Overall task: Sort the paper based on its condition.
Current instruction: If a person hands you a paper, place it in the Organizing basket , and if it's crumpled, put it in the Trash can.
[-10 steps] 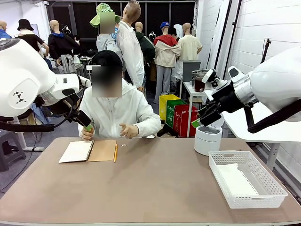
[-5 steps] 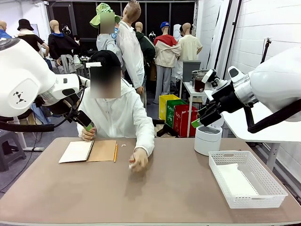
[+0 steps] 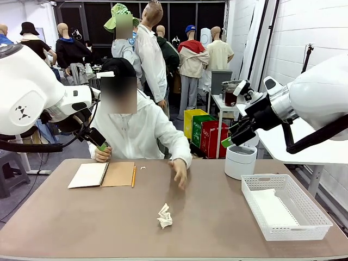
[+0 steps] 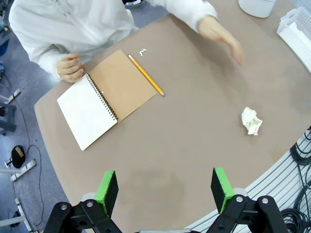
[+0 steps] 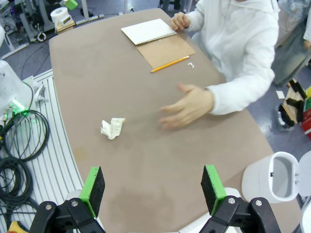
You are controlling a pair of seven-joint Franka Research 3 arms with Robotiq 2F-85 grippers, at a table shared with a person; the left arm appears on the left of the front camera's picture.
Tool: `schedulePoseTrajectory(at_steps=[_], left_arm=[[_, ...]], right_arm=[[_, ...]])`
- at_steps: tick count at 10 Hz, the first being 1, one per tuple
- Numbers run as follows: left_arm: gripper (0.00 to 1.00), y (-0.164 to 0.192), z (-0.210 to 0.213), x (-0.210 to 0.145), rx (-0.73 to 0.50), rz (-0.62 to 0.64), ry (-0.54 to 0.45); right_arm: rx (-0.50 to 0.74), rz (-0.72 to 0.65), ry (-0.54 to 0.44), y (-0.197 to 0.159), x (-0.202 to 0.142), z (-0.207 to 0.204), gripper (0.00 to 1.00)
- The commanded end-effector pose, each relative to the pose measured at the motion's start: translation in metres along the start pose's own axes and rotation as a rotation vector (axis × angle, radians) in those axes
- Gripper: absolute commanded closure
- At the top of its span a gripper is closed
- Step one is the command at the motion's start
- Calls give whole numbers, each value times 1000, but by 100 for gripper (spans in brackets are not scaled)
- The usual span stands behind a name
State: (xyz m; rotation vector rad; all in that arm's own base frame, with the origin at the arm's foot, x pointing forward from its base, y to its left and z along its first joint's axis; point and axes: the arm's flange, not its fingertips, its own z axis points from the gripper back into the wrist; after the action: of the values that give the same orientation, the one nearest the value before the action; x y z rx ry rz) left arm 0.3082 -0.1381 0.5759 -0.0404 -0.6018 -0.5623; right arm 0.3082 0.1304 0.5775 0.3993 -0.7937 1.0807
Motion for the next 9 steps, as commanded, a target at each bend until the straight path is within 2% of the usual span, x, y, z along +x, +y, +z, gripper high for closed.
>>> schedulePoseTrajectory(at_steps=[1, 9], left_arm=[[0, 1, 0, -1, -1, 1, 0], [0, 1, 0, -1, -1, 1, 0]], right_arm=[[1, 8, 2, 0, 0, 0, 0], [14, 14, 22, 1, 5, -6, 0]])
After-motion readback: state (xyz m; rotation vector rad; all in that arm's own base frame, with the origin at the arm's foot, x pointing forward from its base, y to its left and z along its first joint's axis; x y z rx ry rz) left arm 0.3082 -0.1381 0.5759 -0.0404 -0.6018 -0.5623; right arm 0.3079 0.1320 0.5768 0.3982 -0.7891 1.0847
